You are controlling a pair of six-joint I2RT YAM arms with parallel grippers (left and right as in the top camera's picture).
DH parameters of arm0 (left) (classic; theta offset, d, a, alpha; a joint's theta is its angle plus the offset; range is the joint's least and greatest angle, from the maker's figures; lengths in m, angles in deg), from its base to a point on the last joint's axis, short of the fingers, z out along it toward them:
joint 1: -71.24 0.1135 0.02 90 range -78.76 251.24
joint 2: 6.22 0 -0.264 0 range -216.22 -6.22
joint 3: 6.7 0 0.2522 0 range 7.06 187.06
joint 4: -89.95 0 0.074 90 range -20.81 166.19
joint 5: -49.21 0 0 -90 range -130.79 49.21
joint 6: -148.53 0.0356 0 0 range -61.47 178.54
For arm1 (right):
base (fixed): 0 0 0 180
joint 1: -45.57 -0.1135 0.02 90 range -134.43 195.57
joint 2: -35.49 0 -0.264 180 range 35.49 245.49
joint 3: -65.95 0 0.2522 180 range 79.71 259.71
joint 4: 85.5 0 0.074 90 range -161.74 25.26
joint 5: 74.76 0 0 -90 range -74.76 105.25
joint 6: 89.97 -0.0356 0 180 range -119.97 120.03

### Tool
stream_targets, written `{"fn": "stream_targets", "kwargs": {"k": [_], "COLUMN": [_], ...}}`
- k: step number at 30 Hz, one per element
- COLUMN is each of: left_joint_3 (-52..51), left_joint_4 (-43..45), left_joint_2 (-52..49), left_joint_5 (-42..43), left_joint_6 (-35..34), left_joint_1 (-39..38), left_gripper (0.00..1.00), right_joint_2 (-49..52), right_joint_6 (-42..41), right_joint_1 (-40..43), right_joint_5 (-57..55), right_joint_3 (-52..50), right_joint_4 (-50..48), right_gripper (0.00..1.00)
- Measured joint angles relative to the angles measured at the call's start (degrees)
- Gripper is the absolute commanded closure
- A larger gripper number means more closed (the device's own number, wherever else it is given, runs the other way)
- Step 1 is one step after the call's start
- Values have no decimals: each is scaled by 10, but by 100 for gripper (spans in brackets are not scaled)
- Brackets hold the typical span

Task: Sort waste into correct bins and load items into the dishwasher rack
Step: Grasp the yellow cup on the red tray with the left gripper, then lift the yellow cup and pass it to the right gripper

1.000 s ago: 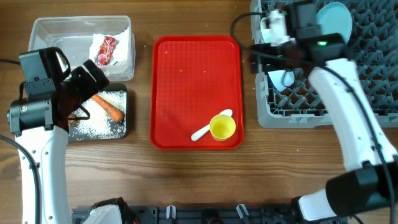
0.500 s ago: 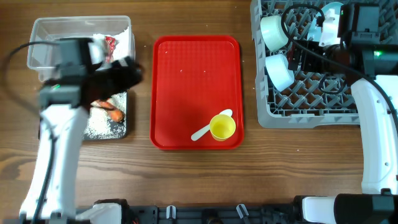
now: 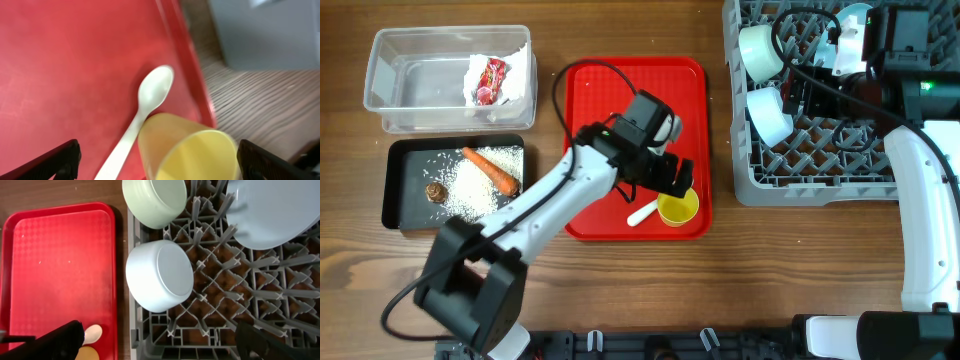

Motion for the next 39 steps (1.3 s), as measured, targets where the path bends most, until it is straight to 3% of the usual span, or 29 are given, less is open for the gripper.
{"fn": "stream_targets", "kwargs": {"k": [6,7,10,11,12,16,19,27,33,39], "left_joint_3": [0,0,0,0,0,0,0,0,22,61], "left_joint_4": [-44,-52,-65,-66,-65,-63,-59,-42,-77,-62], "left_joint_2": [-17,-17,-17,-18,-18,-31,-52,-67,-45,36], "left_joint_5": [-23,-25,-32,-33,-33,-37,-37,-37,-27,98], "left_joint_6": [24,31,47,52,59,62,64,67,50,43], "left_joint_1": [-2,-2,-2,-2,-2,-3,-9,-17,21,122], "left_gripper": [11,17,49,64,71,80,96,96,96,96], "right_joint_2": [0,0,0,0,0,0,0,0,0,0], "right_joint_6": [0,0,0,0,0,0,0,0,0,30], "right_joint_1": [0,0,0,0,0,0,0,0,0,0], "right_joint_5": [0,0,0,0,0,0,0,0,6,110], "right_joint_3": [0,0,0,0,0,0,0,0,0,0], "right_joint_4": [2,2,2,2,2,3,6,6,6,-21], "right_gripper": [0,0,0,1,0,0,0,0,0,0]}}
